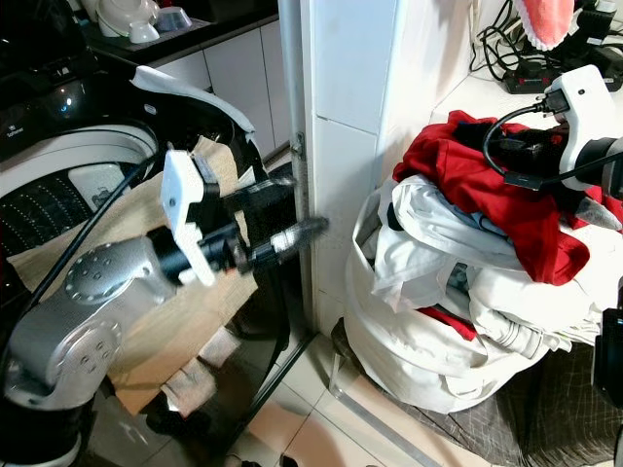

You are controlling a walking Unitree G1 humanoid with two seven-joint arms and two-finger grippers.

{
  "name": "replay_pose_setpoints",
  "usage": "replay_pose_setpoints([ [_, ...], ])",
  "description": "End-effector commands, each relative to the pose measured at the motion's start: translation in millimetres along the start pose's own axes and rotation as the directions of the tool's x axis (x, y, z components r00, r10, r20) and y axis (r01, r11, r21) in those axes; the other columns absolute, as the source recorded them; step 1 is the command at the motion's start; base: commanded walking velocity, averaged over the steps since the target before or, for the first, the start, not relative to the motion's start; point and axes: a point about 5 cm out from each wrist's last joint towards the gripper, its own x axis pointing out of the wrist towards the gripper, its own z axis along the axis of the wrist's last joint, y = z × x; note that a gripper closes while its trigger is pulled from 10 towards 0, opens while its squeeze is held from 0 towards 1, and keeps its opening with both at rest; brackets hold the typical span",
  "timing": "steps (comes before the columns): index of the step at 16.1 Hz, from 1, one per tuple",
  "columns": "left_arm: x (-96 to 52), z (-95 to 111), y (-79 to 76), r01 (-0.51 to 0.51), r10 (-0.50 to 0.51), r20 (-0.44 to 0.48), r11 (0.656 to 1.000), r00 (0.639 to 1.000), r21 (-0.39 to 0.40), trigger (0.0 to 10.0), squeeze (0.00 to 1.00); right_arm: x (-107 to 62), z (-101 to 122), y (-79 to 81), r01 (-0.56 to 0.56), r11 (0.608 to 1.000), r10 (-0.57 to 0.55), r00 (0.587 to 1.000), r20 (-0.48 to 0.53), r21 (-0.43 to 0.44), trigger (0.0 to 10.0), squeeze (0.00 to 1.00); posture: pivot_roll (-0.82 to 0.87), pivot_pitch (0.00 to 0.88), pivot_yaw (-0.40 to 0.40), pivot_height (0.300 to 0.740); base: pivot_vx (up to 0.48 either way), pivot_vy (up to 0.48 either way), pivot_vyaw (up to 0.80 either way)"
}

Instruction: Clothes washing

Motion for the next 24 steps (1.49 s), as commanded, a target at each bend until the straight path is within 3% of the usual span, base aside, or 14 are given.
replay_pose_setpoints([
  [1,-1.3,-1,-2.6,0.016,-0.016,-0.014,1.0,1.0,-0.003,10.0,0.0,-1.5,4,-1.5,-0.004,1.0,0.004,1.0,0.014,0.008,0.0,0.0,-0.08,0.0,0.069,0.74,0.0,0.0,0.0],
  [7,-2.3,-1,-1.1,0.005,-0.005,-0.019,1.0,1.0,-0.001,10.0,0.0,-4.5,11,-3.7,-0.001,0.999,-0.001,0.998,0.063,0.032,0.0,0.0,-0.07,0.0,0.063,0.74,0.0,0.0,0.0],
  [12,-3.1,1,13.4,-0.158,0.158,0.001,0.987,0.987,0.034,10.0,0.0,-38.6,53,-8.5,-0.019,0.995,-0.012,0.949,0.316,0.094,0.0,0.0,-0.06,0.0,0.043,0.74,0.0,0.0,0.0],
  [13,0.0,10,36.5,-0.353,0.347,0.073,0.929,0.935,0.108,10.0,0.0,-51.4,68,-6.9,-0.031,0.988,-0.042,0.888,0.458,0.151,0.0,0.0,-0.05,0.0,0.037,0.74,0.0,0.0,0.0],
  [15,-0.3,17,52.5,-0.476,0.464,0.126,0.876,0.877,0.082,10.0,0.0,-57.4,75,-2.8,-0.064,0.976,-0.059,0.843,0.535,0.208,0.0,0.0,-0.06,0.0,0.041,0.74,0.0,0.0,0.0],
  [16,-0.1,23,60.9,-0.526,0.512,0.157,0.848,0.845,0.067,10.0,0.0,-58.7,81,7.7,-0.118,0.964,-0.053,0.796,0.604,0.24,0.0,0.0,-0.07,0.0,0.048,0.74,0.0,0.0,0.0],
  [17,4.8,28,62.4,-0.514,0.495,0.178,0.854,0.85,0.083,10.0,0.0,-54.5,92,32.9,-0.262,0.922,-0.024,0.696,0.718,0.285,0.0,0.0,-0.08,0.0,0.057,0.74,0.0,0.0,0.0],
  [18,9.2,28,60.4,-0.476,0.46,0.174,0.877,0.871,0.064,10.0,0.0,-51.2,97,45.3,-0.339,0.894,-0.005,0.647,0.763,0.293,0.0,0.0,-0.08,0.0,0.06,0.74,0.0,0.0,0.0],
  [19,18.0,29,54.0,-0.384,0.379,0.181,0.923,0.908,-0.005,10.0,0.28,-44.1,106,68.7,-0.479,0.826,0.016,0.545,0.838,0.296,0.0,0.0,-0.08,0.0,0.063,0.74,0.0,0.0,0.0],
  [20,22.7,29,50.9,-0.348,0.352,0.182,0.936,0.918,-0.056,10.0,1.0,-39.6,109,81.5,-0.558,0.776,0.029,0.498,0.867,0.294,0.0,0.0,-0.09,0.0,0.064,0.74,0.0,0.0,0.0],
  [21,30.7,29,44.4,-0.292,0.307,0.19,0.951,0.933,-0.1,10.0,1.0,-30.9,109,99.4,-0.655,0.697,0.054,0.455,0.889,0.293,0.0,0.0,-0.09,0.0,0.063,0.74,0.0,0.0,0.0],
  [22,39.7,30,34.1,-0.226,0.246,0.201,0.967,0.948,-0.118,10.0,1.0,-14.6,101,123.6,-0.733,0.614,0.127,0.459,0.879,0.294,0.0,0.0,-0.08,0.0,0.05,0.74,0.0,0.0,0.0],
  [23,43.3,31,29.1,-0.198,0.22,0.213,0.973,0.952,-0.12,10.0,1.0,-6.2,95,141.7,-0.774,0.56,0.183,0.464,0.867,0.296,0.0,0.0,-0.08,0.0,0.046,0.74,0.0,0.0,0.0],
  [24,43.0,33,28.9,-0.199,0.226,0.236,0.971,0.945,-0.133,10.0,1.0,-4.0,88,153.6,-0.788,0.538,0.233,0.479,0.846,0.298,0.0,0.0,-0.08,0.0,0.042,0.74,0.0,0.0,0.0],
])
